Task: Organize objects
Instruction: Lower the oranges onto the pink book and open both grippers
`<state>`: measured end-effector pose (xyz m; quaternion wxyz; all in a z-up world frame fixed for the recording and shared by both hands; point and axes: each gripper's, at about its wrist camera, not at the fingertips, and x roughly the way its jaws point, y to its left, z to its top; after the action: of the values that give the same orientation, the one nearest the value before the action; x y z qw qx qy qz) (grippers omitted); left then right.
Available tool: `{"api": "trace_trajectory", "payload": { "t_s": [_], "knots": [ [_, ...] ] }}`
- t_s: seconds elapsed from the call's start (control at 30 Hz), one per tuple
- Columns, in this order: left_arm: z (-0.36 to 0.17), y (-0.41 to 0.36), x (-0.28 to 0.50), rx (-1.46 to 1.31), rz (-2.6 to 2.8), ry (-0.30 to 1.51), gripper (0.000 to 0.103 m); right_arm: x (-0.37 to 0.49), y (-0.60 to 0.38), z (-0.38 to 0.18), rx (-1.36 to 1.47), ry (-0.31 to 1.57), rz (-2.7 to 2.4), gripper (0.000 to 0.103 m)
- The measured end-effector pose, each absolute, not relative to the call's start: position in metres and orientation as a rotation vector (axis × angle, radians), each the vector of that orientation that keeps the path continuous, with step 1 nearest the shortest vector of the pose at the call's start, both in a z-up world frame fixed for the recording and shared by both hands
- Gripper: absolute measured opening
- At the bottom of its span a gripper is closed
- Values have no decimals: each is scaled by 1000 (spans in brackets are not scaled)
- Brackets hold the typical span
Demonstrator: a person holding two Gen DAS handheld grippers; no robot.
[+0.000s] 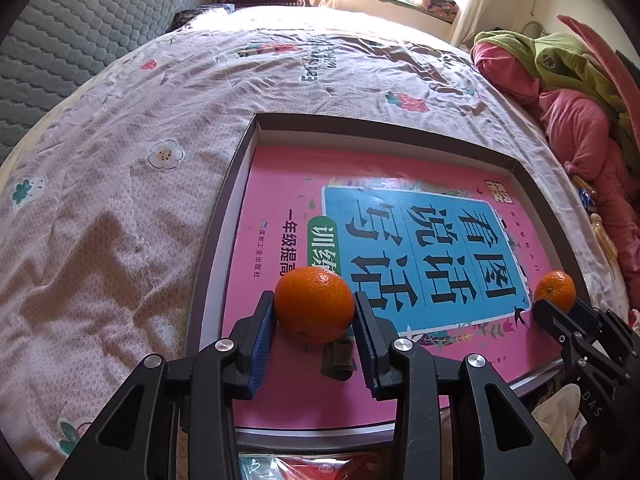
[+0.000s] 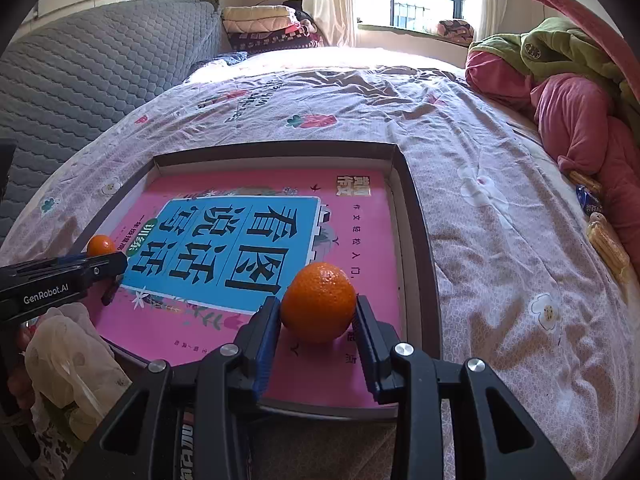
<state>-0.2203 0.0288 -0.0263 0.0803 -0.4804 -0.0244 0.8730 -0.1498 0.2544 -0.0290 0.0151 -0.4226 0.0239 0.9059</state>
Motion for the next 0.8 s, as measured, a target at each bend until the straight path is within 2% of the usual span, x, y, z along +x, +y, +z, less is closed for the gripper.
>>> {"api": "trace_trajectory", "payload": {
  "t_s": [0.3, 0.37, 0.4, 0.47, 0.53, 0.8],
  "knots": [
    [-26, 24, -217, -1431, 2595, -85, 39, -148, 256, -28, -1318, 86, 2813, 37],
    [-26, 24, -216, -1432, 2598, -85, 43, -147, 256, -27, -1319, 82, 2818, 38],
    [-26, 23, -215, -1434, 2596, -87, 44, -146, 256, -26, -1315, 78, 2820, 39],
    [-25, 23, -215, -1436, 2593, -90, 49, -145, 257, -24, -1309, 78, 2826, 47],
    [-23, 23, -215, -1431, 2598, -90, 49, -144, 258, -22, -1300, 84, 2831, 50],
    [-6, 19, -204, -1359, 2625, -116, 53, -138, 260, -13, -1240, 57, 2840, 54]
  ]
}}
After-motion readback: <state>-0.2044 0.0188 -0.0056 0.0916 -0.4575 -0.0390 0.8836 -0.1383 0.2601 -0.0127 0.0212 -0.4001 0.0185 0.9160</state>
